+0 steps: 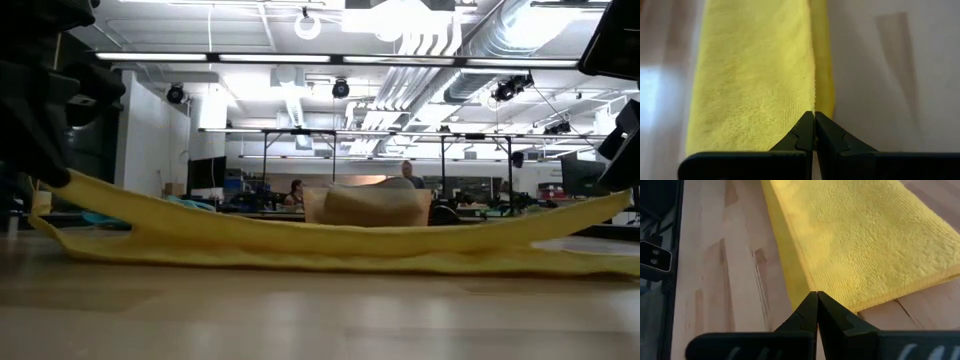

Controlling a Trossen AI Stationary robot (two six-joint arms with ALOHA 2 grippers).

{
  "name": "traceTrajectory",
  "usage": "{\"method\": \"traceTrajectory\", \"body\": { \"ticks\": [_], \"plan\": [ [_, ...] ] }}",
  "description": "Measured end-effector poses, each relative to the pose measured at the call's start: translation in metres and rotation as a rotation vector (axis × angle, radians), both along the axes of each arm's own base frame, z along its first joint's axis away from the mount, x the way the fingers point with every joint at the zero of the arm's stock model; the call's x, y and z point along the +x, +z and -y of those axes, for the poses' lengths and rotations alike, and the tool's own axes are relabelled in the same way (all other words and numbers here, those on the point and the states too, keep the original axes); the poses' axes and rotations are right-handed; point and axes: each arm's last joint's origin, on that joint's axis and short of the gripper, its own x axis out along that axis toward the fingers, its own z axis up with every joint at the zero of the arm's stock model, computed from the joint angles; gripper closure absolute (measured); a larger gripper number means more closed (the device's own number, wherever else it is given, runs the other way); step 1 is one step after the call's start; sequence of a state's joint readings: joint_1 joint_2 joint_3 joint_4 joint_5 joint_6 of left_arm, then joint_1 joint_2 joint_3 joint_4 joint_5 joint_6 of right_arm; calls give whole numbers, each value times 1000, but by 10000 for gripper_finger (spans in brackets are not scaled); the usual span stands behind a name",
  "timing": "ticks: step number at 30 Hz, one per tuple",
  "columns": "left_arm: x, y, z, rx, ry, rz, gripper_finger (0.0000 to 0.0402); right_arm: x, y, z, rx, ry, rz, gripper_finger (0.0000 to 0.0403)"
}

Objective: Fold microfiber towels
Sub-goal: Fold the right yellow microfiber cloth

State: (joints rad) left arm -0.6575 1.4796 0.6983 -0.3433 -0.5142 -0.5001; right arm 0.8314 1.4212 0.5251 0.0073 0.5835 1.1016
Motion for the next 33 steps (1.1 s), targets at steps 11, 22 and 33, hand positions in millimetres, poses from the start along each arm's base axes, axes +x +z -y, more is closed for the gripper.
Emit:
{"method": "traceTrajectory", "body": {
  "ticks": [11, 22, 33],
  "plan": [
    [0, 0, 1, -37, -38, -25, 387, -1, -1, -1, 39, 24, -40, 403],
    [0, 0, 2, -31, -60, -34, 350, 0, 0, -2, 54, 28, -28, 400],
    [6, 8, 3, -48, -85, -37, 267, 1, 1, -2, 84, -13, -12, 267]
  ]
}}
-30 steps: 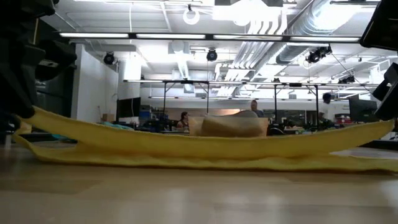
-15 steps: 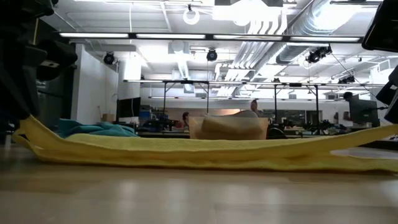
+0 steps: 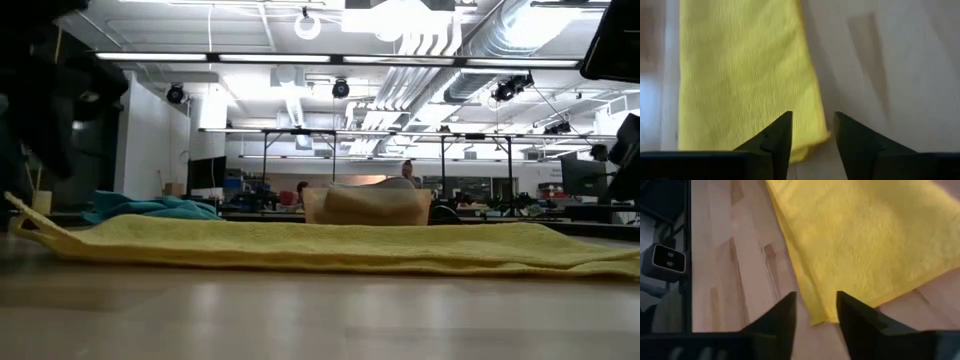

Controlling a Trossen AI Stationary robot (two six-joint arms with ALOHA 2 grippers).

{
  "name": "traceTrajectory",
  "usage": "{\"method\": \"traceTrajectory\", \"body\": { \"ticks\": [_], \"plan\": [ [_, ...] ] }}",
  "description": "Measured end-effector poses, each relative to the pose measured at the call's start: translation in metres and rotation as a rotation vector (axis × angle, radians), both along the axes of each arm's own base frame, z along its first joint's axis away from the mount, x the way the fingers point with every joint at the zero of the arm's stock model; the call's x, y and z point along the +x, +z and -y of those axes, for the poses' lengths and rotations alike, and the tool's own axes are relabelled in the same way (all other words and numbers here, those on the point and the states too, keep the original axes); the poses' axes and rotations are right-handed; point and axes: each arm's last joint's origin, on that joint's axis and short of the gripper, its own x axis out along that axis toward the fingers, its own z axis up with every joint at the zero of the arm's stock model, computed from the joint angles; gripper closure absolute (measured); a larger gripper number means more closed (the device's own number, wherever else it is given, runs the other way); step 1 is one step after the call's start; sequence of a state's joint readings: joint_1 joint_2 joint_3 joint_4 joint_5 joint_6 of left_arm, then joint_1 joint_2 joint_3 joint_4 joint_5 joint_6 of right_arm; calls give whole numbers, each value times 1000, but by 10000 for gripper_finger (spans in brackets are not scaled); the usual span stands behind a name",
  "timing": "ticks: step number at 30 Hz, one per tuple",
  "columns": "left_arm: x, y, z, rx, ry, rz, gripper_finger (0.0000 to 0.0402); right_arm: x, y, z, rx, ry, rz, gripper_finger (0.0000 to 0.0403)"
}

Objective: Fold microfiber towels
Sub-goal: Fold the right yellow microfiber cloth

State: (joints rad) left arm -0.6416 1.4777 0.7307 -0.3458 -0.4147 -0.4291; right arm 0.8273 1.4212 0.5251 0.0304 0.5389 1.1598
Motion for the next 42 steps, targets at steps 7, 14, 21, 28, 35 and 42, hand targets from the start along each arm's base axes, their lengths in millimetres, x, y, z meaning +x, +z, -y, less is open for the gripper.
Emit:
{"method": "traceTrajectory", "body": {
  "ticks": [7, 14, 21, 28, 35, 42],
  "plan": [
    [15, 36, -7, 82, -15, 37, 235, 10, 3, 12, -97, 20, 15, 196],
    [26, 28, -54, 68, 171, -92, 226, 21, 8, 27, -180, 26, 27, 187],
    [26, 7, -104, -32, 279, -227, 226, 26, 8, 34, -183, 41, 6, 187],
    [18, -14, -121, -167, 288, -277, 226, 26, 8, 34, -194, 58, 2, 187],
    [10, -27, -127, -225, 294, -287, 228, 26, 7, 35, -210, 83, -11, 187],
    [11, -27, -128, -231, 296, -276, 240, 34, 4, 54, -265, 128, -84, 187]
  ]
}}
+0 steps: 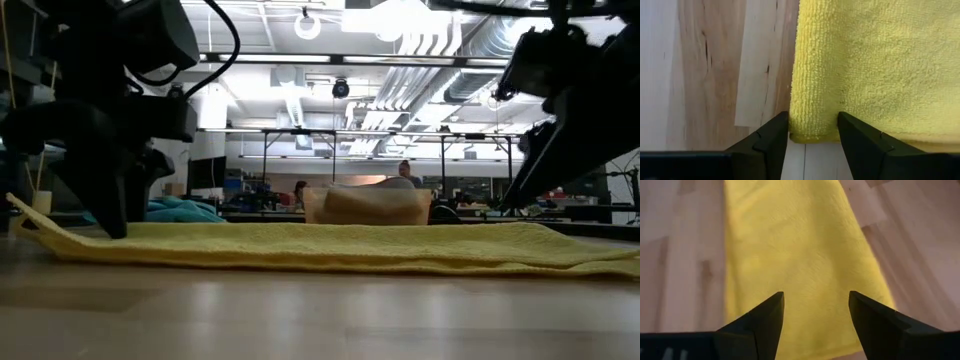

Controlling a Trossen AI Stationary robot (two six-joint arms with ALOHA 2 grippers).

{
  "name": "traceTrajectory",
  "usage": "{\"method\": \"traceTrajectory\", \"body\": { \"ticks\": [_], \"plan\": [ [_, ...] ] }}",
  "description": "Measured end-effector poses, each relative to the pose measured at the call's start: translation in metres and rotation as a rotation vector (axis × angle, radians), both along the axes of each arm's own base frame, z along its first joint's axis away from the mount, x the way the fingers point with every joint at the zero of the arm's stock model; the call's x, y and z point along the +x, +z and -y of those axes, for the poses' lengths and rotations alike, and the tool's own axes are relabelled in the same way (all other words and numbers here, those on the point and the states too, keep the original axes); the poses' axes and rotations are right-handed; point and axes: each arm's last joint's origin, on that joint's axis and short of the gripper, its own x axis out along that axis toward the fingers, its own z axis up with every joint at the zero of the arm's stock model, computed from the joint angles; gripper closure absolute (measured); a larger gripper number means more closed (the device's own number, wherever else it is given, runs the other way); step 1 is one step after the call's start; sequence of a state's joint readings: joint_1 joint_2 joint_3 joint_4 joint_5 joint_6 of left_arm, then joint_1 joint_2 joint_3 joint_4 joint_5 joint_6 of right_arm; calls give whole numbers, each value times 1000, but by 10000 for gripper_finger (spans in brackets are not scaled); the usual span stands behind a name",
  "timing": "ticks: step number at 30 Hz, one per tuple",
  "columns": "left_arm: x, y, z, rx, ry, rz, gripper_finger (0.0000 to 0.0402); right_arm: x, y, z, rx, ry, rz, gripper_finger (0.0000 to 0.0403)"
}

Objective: Fold microfiber towels
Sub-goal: Fold the right yellow microfiber cloth

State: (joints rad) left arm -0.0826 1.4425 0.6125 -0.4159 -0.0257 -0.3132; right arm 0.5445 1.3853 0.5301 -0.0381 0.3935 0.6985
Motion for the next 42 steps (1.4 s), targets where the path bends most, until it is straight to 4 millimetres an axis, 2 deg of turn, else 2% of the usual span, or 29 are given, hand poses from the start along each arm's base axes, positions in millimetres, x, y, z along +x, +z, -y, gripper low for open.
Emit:
{"method": "traceTrajectory", "body": {
  "ticks": [10, 16, 22, 26, 29, 31, 34, 37, 42],
  "plan": [
    [0, 0, 0, -1, 7, 0, 245, 0, -9, 31, -180, 34, -178, 187],
    [0, 0, 0, -2, 10, 0, 245, 1, -11, 34, -155, 36, -196, 187],
    [0, 0, 1, -6, 22, 0, 245, 2, -21, 32, -149, 47, -245, 196],
    [0, 0, 1, -5, 23, 0, 246, 5, -27, 31, -151, 20, -252, 233],
    [0, 0, 1, -2, 18, 0, 258, 6, -28, 31, -154, 20, -254, 281],
    [0, 0, 0, 18, 14, 1, 282, 6, -28, 32, -162, 16, -253, 323],
    [0, 0, -2, 86, 34, 8, 343, 2, -26, 35, -207, 4, -269, 386],
    [1, 1, -7, 140, 59, 16, 392, -6, -24, 39, -251, -28, -307, 385],
    [2, 1, -17, 182, 70, 24, 392, -19, -20, 46, -315, -94, -387, 398]
  ]
}}
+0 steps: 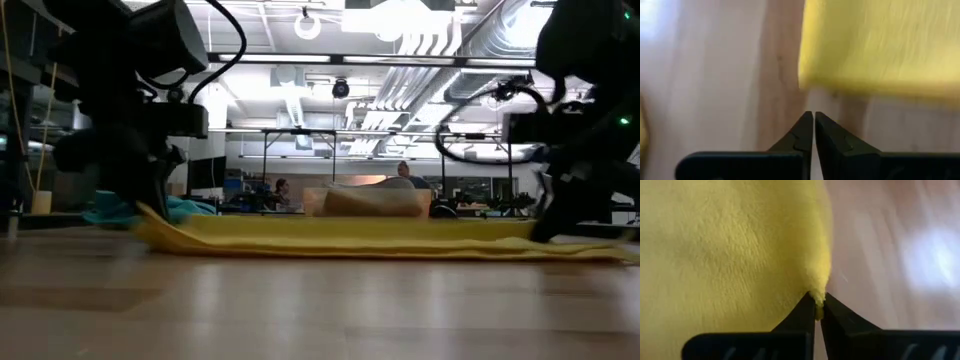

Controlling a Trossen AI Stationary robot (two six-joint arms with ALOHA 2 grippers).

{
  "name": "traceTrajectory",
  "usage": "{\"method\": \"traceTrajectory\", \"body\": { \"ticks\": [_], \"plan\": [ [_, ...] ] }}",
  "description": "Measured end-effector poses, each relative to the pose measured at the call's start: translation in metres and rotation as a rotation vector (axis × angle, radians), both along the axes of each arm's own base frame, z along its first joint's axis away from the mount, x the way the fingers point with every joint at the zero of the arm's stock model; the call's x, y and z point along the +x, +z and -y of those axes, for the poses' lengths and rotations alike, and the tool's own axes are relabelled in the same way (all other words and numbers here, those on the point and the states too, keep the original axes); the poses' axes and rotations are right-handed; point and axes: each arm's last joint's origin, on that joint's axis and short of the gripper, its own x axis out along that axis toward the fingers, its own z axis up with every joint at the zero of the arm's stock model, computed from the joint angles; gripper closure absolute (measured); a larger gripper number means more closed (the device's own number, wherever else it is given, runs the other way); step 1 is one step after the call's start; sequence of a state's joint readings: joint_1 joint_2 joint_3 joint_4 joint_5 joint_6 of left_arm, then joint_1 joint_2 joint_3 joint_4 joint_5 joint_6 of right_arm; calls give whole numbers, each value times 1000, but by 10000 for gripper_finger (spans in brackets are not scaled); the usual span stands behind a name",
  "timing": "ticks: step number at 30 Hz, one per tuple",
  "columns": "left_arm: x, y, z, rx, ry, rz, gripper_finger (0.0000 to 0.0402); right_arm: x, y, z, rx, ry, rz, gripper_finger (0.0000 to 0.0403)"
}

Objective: Fold microfiber towels
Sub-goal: Fold the right yellow microfiber cloth

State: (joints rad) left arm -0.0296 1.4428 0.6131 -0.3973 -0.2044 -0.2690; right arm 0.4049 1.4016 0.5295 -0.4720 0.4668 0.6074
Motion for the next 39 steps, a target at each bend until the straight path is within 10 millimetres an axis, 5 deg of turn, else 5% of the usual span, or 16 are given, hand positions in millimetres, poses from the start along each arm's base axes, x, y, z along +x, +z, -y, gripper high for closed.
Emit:
{"method": "traceTrajectory", "body": {
  "ticks": [18, 28, 39],
  "plan": [
    [11, 6, -11, 93, -6, 102, 390, 1, 5, 2, 27, -26, 42, 402],
    [30, 28, -10, -20, -70, 183, 301, 2, 5, 2, 34, -30, 48, 402],
    [33, 1, -32, -118, 19, 84, 214, 3, 5, 2, 44, -29, 51, 402]
  ]
}}
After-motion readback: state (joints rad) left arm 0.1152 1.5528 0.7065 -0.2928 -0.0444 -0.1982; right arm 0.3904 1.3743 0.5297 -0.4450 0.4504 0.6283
